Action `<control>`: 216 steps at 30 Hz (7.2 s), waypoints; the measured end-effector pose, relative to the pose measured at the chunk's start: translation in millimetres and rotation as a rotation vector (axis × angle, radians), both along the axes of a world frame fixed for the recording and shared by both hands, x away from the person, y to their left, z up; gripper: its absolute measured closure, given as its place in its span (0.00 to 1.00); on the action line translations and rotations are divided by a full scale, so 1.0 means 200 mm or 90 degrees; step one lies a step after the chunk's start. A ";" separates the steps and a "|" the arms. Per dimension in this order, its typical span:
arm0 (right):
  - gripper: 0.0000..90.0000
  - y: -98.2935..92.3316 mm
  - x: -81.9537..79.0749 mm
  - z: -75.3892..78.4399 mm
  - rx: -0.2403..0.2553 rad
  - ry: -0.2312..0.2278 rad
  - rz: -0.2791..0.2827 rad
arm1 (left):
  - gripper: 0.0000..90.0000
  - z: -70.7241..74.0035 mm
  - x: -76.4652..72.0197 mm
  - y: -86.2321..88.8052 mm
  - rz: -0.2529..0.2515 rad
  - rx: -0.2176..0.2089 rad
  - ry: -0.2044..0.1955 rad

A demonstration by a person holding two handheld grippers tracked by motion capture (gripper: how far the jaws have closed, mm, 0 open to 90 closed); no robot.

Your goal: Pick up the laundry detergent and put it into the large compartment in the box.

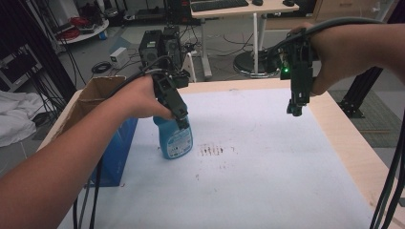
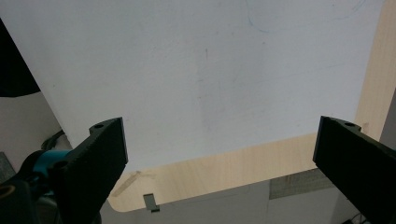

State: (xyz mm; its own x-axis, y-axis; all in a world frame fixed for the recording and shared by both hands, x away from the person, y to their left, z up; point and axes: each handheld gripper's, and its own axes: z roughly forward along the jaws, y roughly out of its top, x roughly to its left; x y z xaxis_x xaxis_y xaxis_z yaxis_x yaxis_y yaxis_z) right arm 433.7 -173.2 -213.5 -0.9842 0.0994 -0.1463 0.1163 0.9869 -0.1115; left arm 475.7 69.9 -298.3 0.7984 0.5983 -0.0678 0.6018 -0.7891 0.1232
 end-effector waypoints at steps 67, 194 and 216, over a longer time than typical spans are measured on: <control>0.02 0.02 -0.01 0.00 -0.001 -0.002 0.003 | 0.43 -0.01 -0.01 -0.02 -0.001 0.030 -0.013; 0.02 0.12 0.01 -0.05 0.014 0.005 0.025 | 0.43 0.03 -0.12 0.89 0.042 0.076 0.047; 0.02 0.12 0.00 -0.04 0.017 0.005 0.025 | 0.35 0.09 -0.13 0.91 0.063 0.069 0.051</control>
